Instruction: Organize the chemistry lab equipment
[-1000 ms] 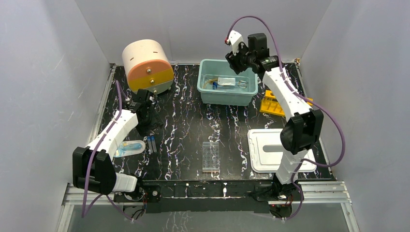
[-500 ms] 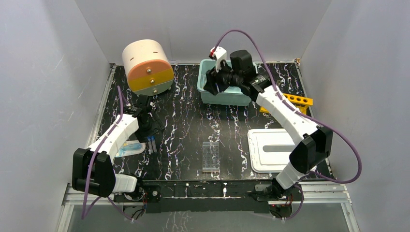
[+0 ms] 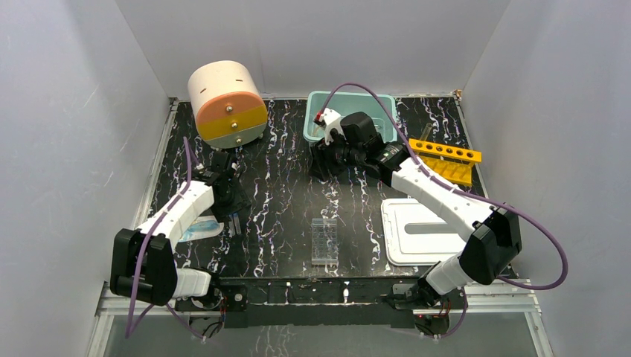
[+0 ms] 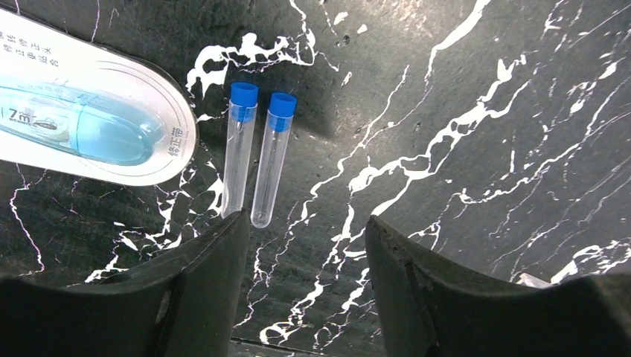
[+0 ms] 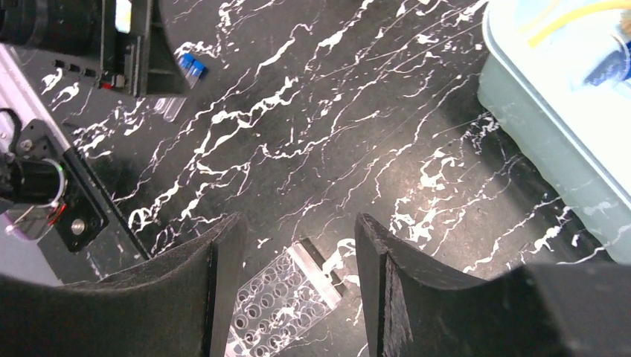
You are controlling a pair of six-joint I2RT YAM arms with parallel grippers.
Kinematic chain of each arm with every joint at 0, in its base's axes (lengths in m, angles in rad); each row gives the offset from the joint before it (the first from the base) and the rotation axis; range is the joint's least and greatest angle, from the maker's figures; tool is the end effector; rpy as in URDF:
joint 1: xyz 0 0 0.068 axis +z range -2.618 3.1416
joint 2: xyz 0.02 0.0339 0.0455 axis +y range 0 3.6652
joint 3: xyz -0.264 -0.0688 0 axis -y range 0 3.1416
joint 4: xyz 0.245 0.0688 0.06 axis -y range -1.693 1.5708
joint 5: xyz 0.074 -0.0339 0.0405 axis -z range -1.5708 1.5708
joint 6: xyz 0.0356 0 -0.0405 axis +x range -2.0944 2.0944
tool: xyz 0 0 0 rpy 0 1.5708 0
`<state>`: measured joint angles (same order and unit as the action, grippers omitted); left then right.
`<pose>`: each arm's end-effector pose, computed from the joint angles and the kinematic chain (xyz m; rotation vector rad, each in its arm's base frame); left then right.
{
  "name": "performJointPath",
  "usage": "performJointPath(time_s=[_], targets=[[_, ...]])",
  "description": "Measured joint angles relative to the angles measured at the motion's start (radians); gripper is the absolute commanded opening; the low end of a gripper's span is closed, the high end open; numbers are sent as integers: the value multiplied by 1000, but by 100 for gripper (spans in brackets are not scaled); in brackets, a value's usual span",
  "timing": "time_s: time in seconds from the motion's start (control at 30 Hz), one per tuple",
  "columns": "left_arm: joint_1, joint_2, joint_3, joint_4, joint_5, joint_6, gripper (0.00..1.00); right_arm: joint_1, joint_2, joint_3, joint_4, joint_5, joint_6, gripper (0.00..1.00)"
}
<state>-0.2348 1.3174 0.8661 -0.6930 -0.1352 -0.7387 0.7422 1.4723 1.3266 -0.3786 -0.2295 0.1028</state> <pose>0.2400 -0.0525 0.2167 -0.7115 2.6053 -0.1119 0.2445 0.2353 0.3456 -0.8170 2.0098 0.7396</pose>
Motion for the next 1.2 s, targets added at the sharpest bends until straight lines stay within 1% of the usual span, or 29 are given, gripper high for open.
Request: performJointPath(time_s=[0.07,0.23,0.37,0.4,0.47,0.57,0.9,1.07,1.13,1.2], targets=[[0,0,-11,5,0,5,53,2,2,-2,-1,24,7,61],[0,0,-26,29,17,25,53,6,2,-6,-8,116,45,61],[0,0,-34,58,26,32,53,6,2,-43,-37,226,87,62],[0,0,-38,62,27,33,52,6,2,-50,-52,257,103,62],[0,0,-46,68,26,32,47,6,3,-67,-68,297,121,62],[0,4,-73,80,17,33,42,6,4,-82,-76,305,139,62],[0,82,-75,115,-5,62,42,6,33,-82,-75,283,149,63],[0,102,-88,129,-6,73,42,12,54,-82,-76,260,132,66],[0,109,-93,130,-6,76,41,17,55,-84,-75,260,126,67],[0,116,-95,136,-5,81,37,26,55,-87,-75,261,120,67]])
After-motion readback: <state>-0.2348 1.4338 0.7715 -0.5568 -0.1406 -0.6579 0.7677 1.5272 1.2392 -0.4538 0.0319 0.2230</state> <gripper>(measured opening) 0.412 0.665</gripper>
